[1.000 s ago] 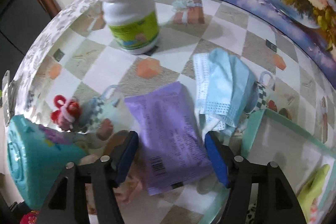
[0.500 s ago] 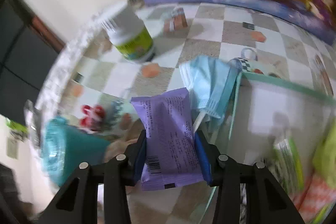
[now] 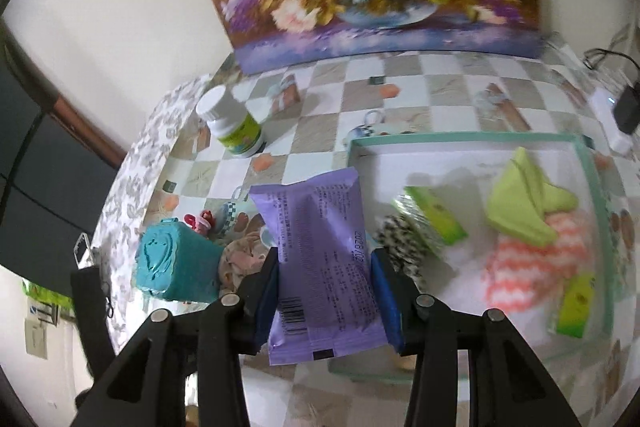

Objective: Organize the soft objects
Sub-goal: 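Carry the purple pouch over the tray with the right gripper while the left carries the blue mask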

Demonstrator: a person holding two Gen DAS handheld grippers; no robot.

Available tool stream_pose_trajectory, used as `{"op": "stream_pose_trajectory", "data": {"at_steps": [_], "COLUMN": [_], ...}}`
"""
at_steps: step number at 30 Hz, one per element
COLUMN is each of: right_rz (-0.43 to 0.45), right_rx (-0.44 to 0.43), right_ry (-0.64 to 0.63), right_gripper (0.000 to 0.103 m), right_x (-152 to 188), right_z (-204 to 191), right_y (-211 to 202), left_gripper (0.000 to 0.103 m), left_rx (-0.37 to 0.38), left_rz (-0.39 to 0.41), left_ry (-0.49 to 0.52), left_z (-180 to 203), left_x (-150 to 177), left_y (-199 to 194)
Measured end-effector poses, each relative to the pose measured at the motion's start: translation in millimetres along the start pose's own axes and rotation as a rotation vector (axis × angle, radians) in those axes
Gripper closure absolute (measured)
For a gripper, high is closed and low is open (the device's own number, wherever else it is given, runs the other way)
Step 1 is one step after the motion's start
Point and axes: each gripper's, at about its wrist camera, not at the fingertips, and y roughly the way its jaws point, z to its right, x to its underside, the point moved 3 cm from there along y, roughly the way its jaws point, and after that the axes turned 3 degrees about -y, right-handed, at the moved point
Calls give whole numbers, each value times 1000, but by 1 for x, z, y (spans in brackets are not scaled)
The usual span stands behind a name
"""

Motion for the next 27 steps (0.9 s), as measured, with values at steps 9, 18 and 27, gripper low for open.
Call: {"op": "stream_pose_trajectory", "data": {"at_steps": [9,18,27], "right_rz": [24,20,-1], "right_rx": [-108,-183,-213], "right_ry": [40,52,134], "right_gripper": [56,56,56], "right_x": [-2,-4,-1], "right_z": [15,15,36], "right_y": [-11,-11,-5], "left_gripper": [19,22,34], "left_rx": [5,159,266], "left_rz": [-9,14,28], "left_ry": [28,107,21], "left_z": [9,51,71], "left_x": [4,23,2], "left_y": [2,-16,-16]}}
